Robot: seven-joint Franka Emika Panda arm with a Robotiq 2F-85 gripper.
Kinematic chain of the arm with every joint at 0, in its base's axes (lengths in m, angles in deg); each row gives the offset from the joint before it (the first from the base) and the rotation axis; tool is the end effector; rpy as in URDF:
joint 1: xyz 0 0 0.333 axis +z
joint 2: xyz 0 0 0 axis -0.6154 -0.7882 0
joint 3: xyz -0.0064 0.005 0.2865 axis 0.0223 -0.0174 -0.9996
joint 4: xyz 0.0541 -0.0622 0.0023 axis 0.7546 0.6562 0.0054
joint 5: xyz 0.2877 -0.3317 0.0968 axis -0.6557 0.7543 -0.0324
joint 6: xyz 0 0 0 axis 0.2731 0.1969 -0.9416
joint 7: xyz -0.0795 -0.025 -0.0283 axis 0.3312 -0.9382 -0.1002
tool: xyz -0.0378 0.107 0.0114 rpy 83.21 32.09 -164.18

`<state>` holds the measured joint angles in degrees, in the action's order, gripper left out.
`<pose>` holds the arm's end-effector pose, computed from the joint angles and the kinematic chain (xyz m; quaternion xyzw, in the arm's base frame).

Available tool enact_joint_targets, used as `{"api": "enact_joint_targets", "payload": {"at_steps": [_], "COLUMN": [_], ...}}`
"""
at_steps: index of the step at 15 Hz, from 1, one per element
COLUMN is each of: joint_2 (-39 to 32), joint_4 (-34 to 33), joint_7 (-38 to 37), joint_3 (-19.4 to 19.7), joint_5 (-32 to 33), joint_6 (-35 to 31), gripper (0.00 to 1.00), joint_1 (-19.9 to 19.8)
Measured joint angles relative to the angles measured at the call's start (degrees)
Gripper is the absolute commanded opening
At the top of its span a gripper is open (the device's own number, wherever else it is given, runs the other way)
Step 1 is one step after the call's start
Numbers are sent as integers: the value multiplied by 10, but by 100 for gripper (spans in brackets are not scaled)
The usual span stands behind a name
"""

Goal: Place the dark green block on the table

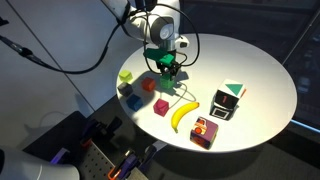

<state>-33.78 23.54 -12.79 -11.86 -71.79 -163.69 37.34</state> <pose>0.6198 0.0028 0.0939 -0.9992 0.0012 0.0399 0.0097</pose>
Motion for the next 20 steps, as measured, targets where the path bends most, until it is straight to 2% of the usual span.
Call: {"api": "enact_joint_targets", "payload": {"at_steps": [13,14,15,18,20], "joint_2": [-33,-36,-38,-42,-42], "joint_4": [-40,-41,-42,-45,-45], "joint_7": [0,0,0,0,0], "joint_3": [-11,-11,-11,-11,-11], "joint_5": [-1,-1,-1,-1,-1], "joint_6": [0,0,0,0,0], "gripper": [28,58,79,99,100], "joint_1": [0,0,0,0,0]}}
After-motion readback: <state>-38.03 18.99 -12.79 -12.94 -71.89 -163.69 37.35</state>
